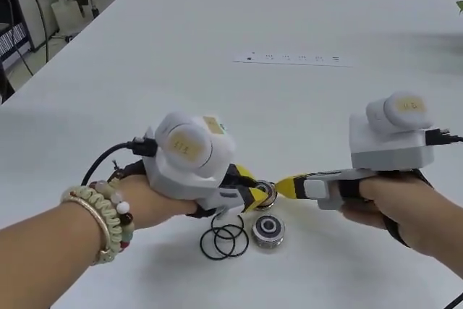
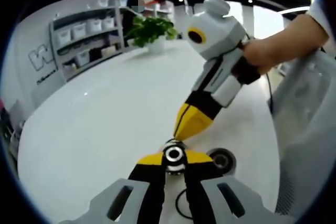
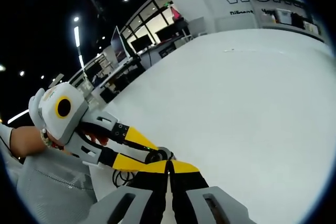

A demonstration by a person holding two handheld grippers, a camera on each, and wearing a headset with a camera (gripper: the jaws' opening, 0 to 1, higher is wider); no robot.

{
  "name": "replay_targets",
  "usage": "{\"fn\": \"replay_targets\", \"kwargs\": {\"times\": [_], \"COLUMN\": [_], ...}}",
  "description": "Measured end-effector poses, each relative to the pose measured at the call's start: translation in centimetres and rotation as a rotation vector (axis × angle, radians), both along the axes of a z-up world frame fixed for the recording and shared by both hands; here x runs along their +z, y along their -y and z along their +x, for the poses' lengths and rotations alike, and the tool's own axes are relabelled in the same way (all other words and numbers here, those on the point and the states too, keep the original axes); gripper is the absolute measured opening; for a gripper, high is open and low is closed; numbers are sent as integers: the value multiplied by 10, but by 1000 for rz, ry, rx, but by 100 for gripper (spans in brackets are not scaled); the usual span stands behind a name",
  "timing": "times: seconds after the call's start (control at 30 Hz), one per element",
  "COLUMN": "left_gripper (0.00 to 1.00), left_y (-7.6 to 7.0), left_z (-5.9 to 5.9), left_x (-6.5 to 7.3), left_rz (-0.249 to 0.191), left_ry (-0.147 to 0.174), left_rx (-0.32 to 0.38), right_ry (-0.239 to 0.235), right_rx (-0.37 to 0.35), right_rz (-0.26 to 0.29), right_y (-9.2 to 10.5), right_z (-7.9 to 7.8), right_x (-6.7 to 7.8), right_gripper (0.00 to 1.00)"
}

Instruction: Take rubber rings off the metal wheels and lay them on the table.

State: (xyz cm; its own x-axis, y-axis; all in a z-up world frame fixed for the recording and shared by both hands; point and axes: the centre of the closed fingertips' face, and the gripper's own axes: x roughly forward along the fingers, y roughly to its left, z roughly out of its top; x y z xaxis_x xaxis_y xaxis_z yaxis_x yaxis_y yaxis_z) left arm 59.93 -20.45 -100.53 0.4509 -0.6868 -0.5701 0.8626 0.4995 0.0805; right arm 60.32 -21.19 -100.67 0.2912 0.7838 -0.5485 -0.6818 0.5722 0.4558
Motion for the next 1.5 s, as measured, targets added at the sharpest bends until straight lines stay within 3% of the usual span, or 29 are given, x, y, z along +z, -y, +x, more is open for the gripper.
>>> {"fn": "replay_targets", "kwargs": {"times": [1.13,1.27,1.3,1.33,1.37,1.4,1.5], "left_gripper": [13,13,13,13,13,13,14], "left_y": [0,1,1,1,2,2,2], "left_z": [2,2,2,3,4,4,5], "left_x": [0,0,0,0,0,0,0], "left_rz": [-13,-15,-18,-20,-22,-23,-31], "left_ry": [13,15,17,19,21,23,20], "left_rx": [0,1,3,7,14,18,25], "right_ry": [-6,-12,-15,-41,-39,31,-25], "right_rx": [26,34,37,26,10,-3,-48], "right_rz": [17,49,68,125,109,37,42], "right_y": [-9,-12,-14,-19,-18,-10,-7], "right_z": [-6,-8,-9,-10,-7,1,2], "right_x": [9,13,16,25,24,18,13], "right_gripper": [0,0,0,0,0,0,0]}}
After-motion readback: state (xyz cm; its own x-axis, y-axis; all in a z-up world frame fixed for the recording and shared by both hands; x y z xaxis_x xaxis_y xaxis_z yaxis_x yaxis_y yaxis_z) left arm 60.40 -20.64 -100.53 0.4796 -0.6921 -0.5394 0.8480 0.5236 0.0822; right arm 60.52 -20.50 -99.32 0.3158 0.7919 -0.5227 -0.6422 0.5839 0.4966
